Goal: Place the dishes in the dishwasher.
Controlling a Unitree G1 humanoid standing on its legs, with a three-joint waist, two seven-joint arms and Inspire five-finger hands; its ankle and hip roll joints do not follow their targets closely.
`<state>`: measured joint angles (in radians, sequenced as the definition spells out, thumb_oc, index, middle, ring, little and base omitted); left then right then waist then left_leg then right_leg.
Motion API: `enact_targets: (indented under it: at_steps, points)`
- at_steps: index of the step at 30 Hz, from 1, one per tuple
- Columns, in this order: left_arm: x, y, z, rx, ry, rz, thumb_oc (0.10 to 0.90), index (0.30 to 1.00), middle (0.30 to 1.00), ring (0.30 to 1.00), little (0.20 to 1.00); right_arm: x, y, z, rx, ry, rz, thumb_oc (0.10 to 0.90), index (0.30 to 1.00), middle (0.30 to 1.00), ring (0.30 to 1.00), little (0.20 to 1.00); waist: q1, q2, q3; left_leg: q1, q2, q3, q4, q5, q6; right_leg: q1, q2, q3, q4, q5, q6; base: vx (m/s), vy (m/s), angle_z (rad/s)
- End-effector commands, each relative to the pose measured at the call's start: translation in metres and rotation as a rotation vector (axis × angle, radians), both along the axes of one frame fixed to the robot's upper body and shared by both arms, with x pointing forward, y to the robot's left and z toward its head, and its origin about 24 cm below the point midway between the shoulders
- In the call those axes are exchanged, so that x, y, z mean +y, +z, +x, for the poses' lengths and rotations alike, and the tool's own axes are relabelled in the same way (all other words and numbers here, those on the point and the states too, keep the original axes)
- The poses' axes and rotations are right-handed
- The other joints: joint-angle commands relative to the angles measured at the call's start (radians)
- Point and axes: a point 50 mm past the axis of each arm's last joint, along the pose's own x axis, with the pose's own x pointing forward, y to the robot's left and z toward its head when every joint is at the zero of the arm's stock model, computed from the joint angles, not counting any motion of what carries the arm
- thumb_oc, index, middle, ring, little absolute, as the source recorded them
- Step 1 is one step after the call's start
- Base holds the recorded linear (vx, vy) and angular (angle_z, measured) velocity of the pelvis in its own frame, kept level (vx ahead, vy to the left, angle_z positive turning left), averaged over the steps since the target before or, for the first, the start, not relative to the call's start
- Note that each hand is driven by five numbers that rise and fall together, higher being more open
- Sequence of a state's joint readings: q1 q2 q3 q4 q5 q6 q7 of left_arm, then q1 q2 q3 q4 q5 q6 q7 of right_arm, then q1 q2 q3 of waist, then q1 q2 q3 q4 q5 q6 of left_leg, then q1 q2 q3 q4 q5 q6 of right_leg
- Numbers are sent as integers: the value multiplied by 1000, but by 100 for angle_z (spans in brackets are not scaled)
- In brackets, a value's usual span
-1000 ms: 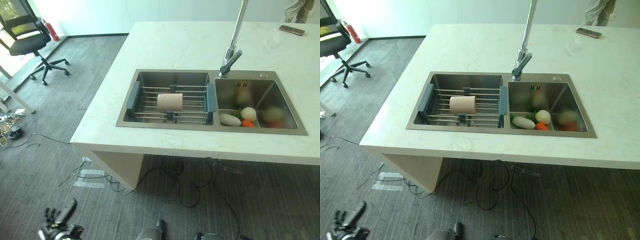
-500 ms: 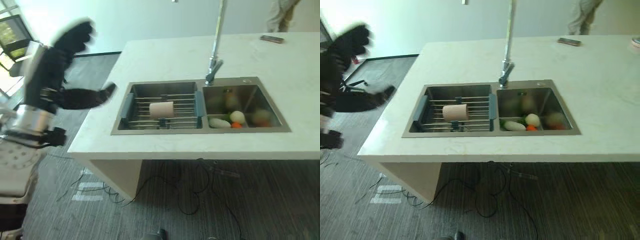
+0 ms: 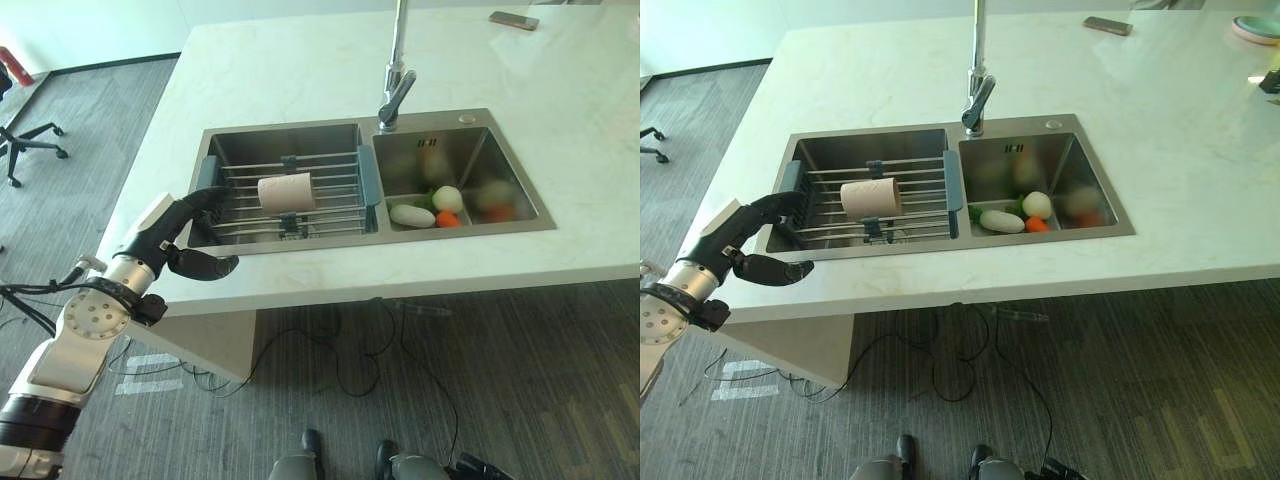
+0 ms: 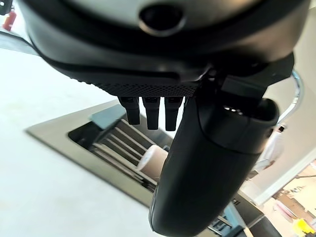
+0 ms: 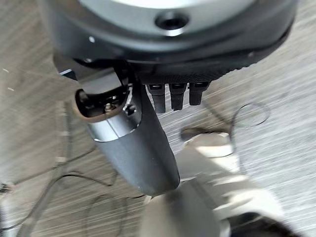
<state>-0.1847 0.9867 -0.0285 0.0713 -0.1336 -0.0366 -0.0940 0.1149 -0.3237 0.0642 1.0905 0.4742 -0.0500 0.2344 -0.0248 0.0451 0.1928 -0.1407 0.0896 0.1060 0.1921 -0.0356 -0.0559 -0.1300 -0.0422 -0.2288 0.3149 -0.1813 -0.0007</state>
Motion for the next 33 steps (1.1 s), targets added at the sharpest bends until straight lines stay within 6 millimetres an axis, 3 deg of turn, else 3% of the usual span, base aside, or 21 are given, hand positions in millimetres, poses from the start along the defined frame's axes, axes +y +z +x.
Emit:
enact_targets:
  at_steps: [1, 3, 6, 9, 10, 11, 12, 13, 14, 15, 17, 19, 24, 28, 33]
  points:
    - [-2, 84, 5, -391, -7, 12, 800, 900, 900, 900, 900, 2, 5, 20, -50, 47, 4, 800, 900, 900, 900, 900, -3, -24, 24, 41, -155, 47, 108, -67, 67, 82, -6, 43, -15, -23, 54, 63, -6, -7]
    - [0, 90, 4, -407, -6, 16, 800, 900, 900, 900, 900, -7, 3, 12, -36, -7, 20, 800, 900, 900, 900, 900, 13, -12, 40, -16, -147, 13, 108, -34, 50, 100, 5, 43, -15, -22, 54, 78, 81, 0]
    - [3, 96, 0, -440, 5, 17, 800, 900, 900, 900, 900, -11, 3, 8, -19, -6, -9, 800, 900, 900, 900, 900, 29, 13, 39, -78, -122, -7, 108, -32, 45, 124, 10, 15, -15, -35, 57, 133, 251, 6]
    - [9, 98, -5, -459, 21, 47, 800, 900, 900, 900, 900, -10, 2, 8, -24, -105, 0, 800, 900, 900, 900, 900, 36, 38, 10, -46, -118, -18, 108, -85, 64, 187, 4, -36, -15, -23, 83, 232, 307, -28]
    - [10, 99, -6, -468, 33, 61, 800, 900, 900, 900, 900, -4, 1, 8, -21, -100, 5, 800, 900, 900, 900, 900, 26, 48, 10, -23, -127, -33, 108, -107, 84, 180, 5, -32, 63, 48, 115, 241, 355, -27]
    - [11, 100, -6, -482, 49, 63, 800, 900, 900, 900, 900, 0, 0, 7, -19, -87, 6, 800, 900, 900, 900, 900, 2, 62, 29, 12, -143, -49, 108, -128, 114, 34, -31, -5, 304, 113, 143, 107, 244, -18]
    - [11, 101, -5, -487, 52, 61, 800, 900, 900, 900, 900, 1, -1, 7, -18, -84, 8, 800, 900, 900, 900, 900, -4, 63, 33, 18, -146, -55, 108, -130, 118, 7, -42, 3, 297, 125, 138, 64, 21, 17]
    - [7, 110, -4, -519, 43, 85, 800, 900, 900, 900, 900, 5, -2, 7, -7, -49, 1, 800, 900, 900, 900, 900, -20, 76, 44, 33, -132, -88, 108, -143, 112, 4, -58, 33, 12, 168, 131, 68, -274, 14]
    - [7, 122, -5, -532, 29, 101, 800, 900, 900, 900, 900, 4, -3, 6, 2, -59, 3, 800, 900, 900, 900, 900, -22, 64, 39, 27, -140, -99, 108, -153, 113, -31, -78, 86, -15, 160, 143, 61, -351, 31]
    - [7, 128, -5, -536, 20, 103, 800, 900, 900, 900, 900, 3, -2, 6, 5, -70, 9, 800, 900, 900, 900, 900, -17, 61, 32, 18, -138, -94, 108, -152, 109, -25, -79, 90, -15, 131, 146, 30, -344, 36]
    - [11, 143, -6, -522, 17, 84, 800, 900, 900, 900, 900, 2, -5, -1, 49, -46, 14, 800, 900, 900, 900, 900, 9, 30, -4, 11, -129, -79, 108, -154, 100, -24, -85, 88, -15, 89, 162, 102, -388, 74]
    - [11, 145, -7, -514, 9, 89, 800, 900, 900, 900, 900, 0, -5, 0, 66, -30, 4, 800, 900, 900, 900, 900, 15, 22, -17, 12, -118, -68, 108, -155, 91, -16, -77, 84, -15, 70, 156, 106, -254, 36]
    - [5, 160, -9, -496, -40, 65, 800, 900, 900, 900, 900, -17, -3, -14, 106, -150, 10, 800, 900, 900, 900, 900, 4, 18, -36, 14, -75, -43, 108, -147, 57, 8, -55, 68, -15, 25, 129, 79, -168, -11]
    - [-5, 169, -10, -469, -114, 47, 800, 900, 900, 900, 900, -19, -4, -26, 132, -164, 1, 800, 900, 900, 900, 900, -3, 19, -39, 11, -52, -29, 108, -138, 39, 19, -53, 47, -15, 11, 121, 53, -122, -5]
    - [-31, 170, -7, -360, -283, -49, 800, 900, 900, 900, 900, -21, -3, -26, 128, -165, 0, 800, 900, 900, 900, 900, -10, 26, -42, 13, -33, -17, 108, -127, 21, 33, -56, 28, -15, -2, 114, 57, -71, -5]
